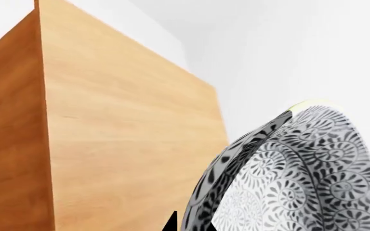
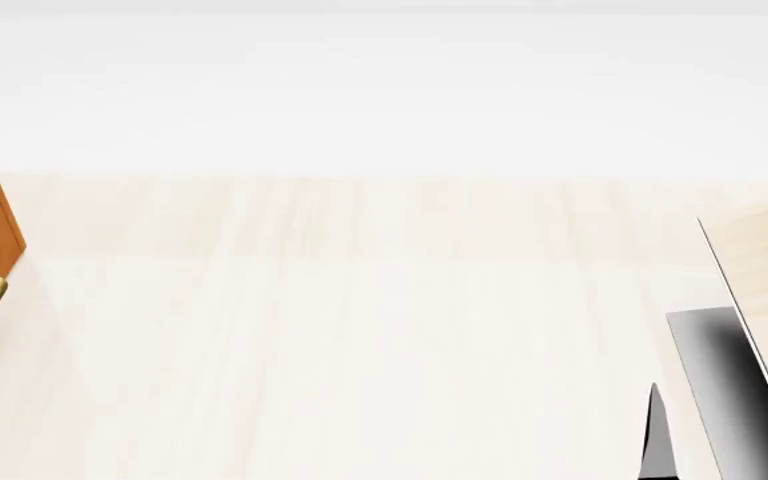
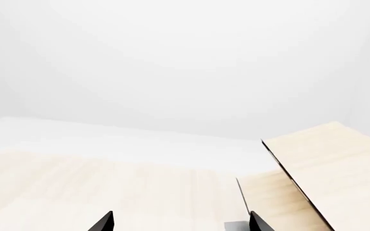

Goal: Close the top drawer of the cabinet and put the bowl on top of it.

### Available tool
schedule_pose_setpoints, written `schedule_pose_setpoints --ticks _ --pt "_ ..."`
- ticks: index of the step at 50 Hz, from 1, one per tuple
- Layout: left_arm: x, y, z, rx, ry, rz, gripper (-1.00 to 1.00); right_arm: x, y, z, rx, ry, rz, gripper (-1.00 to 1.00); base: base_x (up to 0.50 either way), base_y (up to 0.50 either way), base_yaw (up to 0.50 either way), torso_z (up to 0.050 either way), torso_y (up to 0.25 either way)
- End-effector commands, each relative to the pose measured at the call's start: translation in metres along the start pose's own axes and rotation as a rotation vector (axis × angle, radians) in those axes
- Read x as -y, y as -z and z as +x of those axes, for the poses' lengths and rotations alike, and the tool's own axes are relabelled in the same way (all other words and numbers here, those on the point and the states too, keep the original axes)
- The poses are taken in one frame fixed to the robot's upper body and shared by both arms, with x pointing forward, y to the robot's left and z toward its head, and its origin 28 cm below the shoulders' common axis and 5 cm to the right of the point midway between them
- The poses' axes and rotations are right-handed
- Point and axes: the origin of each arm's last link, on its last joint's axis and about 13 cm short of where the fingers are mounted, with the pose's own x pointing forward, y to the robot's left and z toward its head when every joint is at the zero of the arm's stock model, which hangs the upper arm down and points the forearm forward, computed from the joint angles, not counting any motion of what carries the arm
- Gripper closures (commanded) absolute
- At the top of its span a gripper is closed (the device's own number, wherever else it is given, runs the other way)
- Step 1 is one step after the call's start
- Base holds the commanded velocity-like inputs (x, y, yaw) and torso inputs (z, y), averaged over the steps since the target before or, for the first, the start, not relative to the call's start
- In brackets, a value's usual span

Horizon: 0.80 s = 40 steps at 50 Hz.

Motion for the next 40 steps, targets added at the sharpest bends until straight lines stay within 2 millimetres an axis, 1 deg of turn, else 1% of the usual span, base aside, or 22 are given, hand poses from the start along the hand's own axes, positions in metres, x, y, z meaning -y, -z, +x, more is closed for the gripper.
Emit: schedule_pose_setpoints --ticks 1,6,15,20,23,26,30,33,40 --pt "-0.001 -0.003 0.006 0.025 -0.026 -0.031 1.00 0.000 0.002 0.001 -0.001 0.004 -0.009 -1.00 0.00 0.00 0.00 0.000 0.000" --pt "-0.002 -0.003 0.010 0.053 -0.040 -0.017 1.00 -0.001 0.002 0.000 -0.002 0.003 -0.010 -1.00 0.00 0.00 0.00 0.000 0.000" --pt "0.000 0.003 0.023 0.061 -0.055 0.012 1.00 0.002 0.003 0.000 -0.009 0.020 -0.012 -1.00 0.00 0.00 0.00 0.000 0.001" --pt "0.005 -0.002 0.027 0.072 -0.050 0.012 1.00 0.003 0.002 0.000 -0.008 0.025 -0.015 -1.00 0.00 0.00 0.00 0.000 0.000" --pt "0.005 -0.001 0.030 0.045 -0.045 0.018 1.00 0.003 0.002 0.000 -0.010 0.026 -0.018 -1.00 0.00 0.00 0.00 0.000 0.000" --pt "0.005 -0.002 0.032 0.058 -0.050 0.017 1.00 0.004 0.003 0.000 -0.015 0.033 -0.022 -1.00 0.00 0.00 0.00 0.000 0.000" --pt "0.003 -0.002 0.036 0.043 -0.049 0.025 1.00 0.004 0.003 -0.001 -0.015 0.037 -0.023 -1.00 0.00 0.00 0.00 0.000 0.000" --pt "-0.003 -0.002 0.039 0.053 -0.067 0.023 1.00 0.003 0.004 -0.001 -0.017 0.037 -0.024 -1.00 0.00 0.00 0.00 0.000 0.000" --pt "-0.006 -0.005 0.041 0.060 -0.075 0.015 1.00 0.003 0.004 -0.001 -0.016 0.038 -0.023 -1.00 0.00 0.00 0.00 0.000 0.001"
